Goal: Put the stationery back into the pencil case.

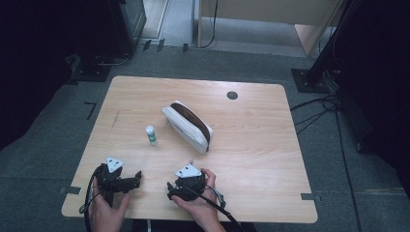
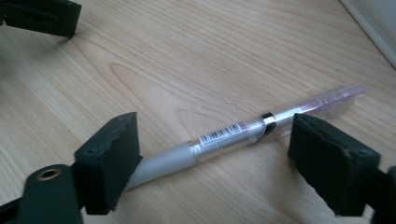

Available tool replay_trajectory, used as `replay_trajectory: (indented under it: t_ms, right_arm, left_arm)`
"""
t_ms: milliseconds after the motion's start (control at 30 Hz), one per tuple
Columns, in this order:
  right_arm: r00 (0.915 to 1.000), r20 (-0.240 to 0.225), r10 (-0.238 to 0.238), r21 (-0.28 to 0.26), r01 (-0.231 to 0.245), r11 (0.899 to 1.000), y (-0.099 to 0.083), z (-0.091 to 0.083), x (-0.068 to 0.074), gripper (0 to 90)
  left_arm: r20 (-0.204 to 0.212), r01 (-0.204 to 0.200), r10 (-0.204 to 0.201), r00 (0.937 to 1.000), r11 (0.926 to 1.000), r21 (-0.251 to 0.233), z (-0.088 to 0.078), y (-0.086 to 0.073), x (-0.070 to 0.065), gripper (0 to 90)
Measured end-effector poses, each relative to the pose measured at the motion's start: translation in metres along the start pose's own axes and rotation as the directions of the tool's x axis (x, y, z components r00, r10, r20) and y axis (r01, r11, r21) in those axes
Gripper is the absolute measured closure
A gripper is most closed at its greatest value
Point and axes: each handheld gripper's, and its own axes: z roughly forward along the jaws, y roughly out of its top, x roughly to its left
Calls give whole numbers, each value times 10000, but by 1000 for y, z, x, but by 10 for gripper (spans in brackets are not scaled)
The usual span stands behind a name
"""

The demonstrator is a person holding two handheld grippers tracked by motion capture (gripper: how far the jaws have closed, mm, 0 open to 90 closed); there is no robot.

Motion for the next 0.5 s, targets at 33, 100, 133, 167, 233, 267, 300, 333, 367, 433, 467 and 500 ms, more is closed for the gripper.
replay_trajectory:
  t_ms: [33, 100, 133, 167, 233, 267, 300, 333, 367, 433, 467, 500]
  right_arm:
    - [10000, 22, 30, -10, -30, 10000, 0, -1, 1, 198]
    - [9996, -265, 21, -68, -22, 10000, -1, -1, 2, 298]
    - [9997, -260, 43, -112, -46, 9999, -1, -1, 5, 315]
    - [9996, -266, -22, -135, 18, 9999, -1, -1, 5, 326]
    - [9997, -244, -61, -197, 56, 9998, 0, 1, 7, 365]
    - [9994, -324, -89, -254, 81, 9996, 1, 2, 7, 393]
    - [9992, -379, -133, -237, 124, 9996, 2, 2, 7, 418]
    - [9990, -439, -108, -242, 97, 9997, 2, 2, 7, 445]
    - [9983, -554, -169, -276, 154, 9995, 3, 3, 7, 476]
    - [9970, -723, -263, -271, 244, 9993, 4, 3, 6, 540]
    - [9965, -793, -278, -272, 257, 9993, 4, 4, 5, 586]
    - [9951, -950, -287, -257, 264, 9993, 5, 4, 3, 649]
  left_arm:
    - [2, 3, -3, 10000, 10000, -2, 0, 0, 0, 0]
    - [2, 4, -4, 10000, 10000, -3, 0, 0, 0, 0]
    - [2, 2, -2, 10000, 10000, -1, 0, 0, 0, 0]
    - [-3, 5, -5, 10000, 10000, -3, 0, 0, 0, 0]
    - [-4, -3, 3, 10000, 10000, -2, 0, 0, 0, 0]
    - [0, -2, 2, 10000, 10000, -2, 0, 0, 0, 0]
    - [2, 0, 0, 10000, 10000, -2, 0, 0, 0, 0]
    - [2, 4, -4, 10000, 10000, -3, 0, 0, 0, 0]
    - [-2, 1, -1, 10000, 10000, -2, 0, 0, 0, 0]
    - [-2, -1, 1, 10000, 10000, -1, 0, 0, 0, 0]
    - [0, -4, 4, 10000, 10000, 0, 0, 0, 0, 0]
    - [2, 1, -1, 10000, 10000, -1, 0, 0, 0, 0]
